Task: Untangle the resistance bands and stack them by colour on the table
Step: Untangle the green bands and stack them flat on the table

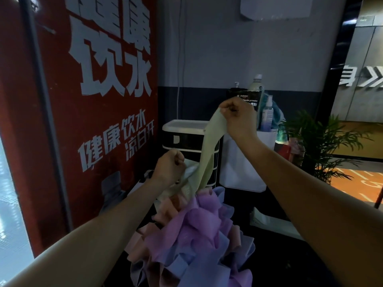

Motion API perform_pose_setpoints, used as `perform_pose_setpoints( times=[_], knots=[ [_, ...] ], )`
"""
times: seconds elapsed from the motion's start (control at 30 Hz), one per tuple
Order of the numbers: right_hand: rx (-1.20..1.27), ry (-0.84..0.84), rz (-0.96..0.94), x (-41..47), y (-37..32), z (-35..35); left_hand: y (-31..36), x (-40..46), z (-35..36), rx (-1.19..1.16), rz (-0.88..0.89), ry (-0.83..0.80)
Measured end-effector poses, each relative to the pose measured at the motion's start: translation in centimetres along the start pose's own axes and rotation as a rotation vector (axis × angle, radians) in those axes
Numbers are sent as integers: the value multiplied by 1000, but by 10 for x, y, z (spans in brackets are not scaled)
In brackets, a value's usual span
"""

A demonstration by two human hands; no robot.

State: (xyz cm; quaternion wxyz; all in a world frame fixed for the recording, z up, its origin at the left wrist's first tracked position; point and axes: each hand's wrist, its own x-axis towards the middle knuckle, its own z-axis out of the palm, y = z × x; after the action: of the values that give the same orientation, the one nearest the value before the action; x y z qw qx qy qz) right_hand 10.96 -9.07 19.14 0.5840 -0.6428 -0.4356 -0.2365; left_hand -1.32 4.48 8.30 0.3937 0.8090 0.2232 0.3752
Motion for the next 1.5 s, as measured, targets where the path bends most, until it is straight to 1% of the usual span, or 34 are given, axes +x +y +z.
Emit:
perform_pose_setpoints(
  times=[0.07, 0.17, 0.23, 0.27, 0.37, 0.47, 0.53, 0.6, 0.7, 0.8, 0.87, 0.9, 1.0, 1.1, 1.23, 1.33, 1.4, 1.5],
  knots=[
    [9, 53, -6, 3, -2, -4, -1, -1, 2, 121, -6, 48],
    [16, 131, -24, 10, -6, -13, 0, -3, 0, 185, -8, 114],
    [34, 156, -25, 14, -9, -19, -2, -2, 0, 209, 9, 100],
    [41, 152, -21, 15, -9, -21, -3, -2, 0, 212, 23, 60],
    [19, 83, 8, 12, -4, -22, 5, -4, 5, 118, 45, -52],
    [-8, 38, 46, 3, 6, -25, 23, -7, 14, 91, 125, -73],
    [22, 45, 74, -2, 10, -29, 39, -13, 21, -65, 175, -91],
    [81, 65, 109, -7, 12, -36, 52, -17, 32, -220, 166, -159],
    [120, 72, 137, -10, 13, -49, 56, -18, 49, -103, 152, -200],
    [150, 77, 157, -11, 10, -66, 47, -25, 59, -28, 3, -241],
    [142, 89, 175, -13, 11, -79, 36, -28, 69, 89, 34, -297],
    [130, 94, 185, -15, 13, -85, 33, -30, 72, 117, 73, -289],
    [84, 116, 210, -25, 25, -100, 34, -34, 74, 117, 78, -218],
    [-26, 137, 283, -37, 45, -112, 35, -31, 67, 93, 35, -234],
    [-154, 99, 364, -55, 64, -122, 51, -33, 57, -94, -75, -311],
    [-268, -12, 348, -74, 65, -127, 62, -35, 47, -211, -123, -406],
    [-310, -88, 372, -86, 67, -128, 68, -36, 42, -280, -167, -495],
    [-367, -219, 375, -102, 69, -126, 77, -42, 39, -505, -250, -584]
  ],
)
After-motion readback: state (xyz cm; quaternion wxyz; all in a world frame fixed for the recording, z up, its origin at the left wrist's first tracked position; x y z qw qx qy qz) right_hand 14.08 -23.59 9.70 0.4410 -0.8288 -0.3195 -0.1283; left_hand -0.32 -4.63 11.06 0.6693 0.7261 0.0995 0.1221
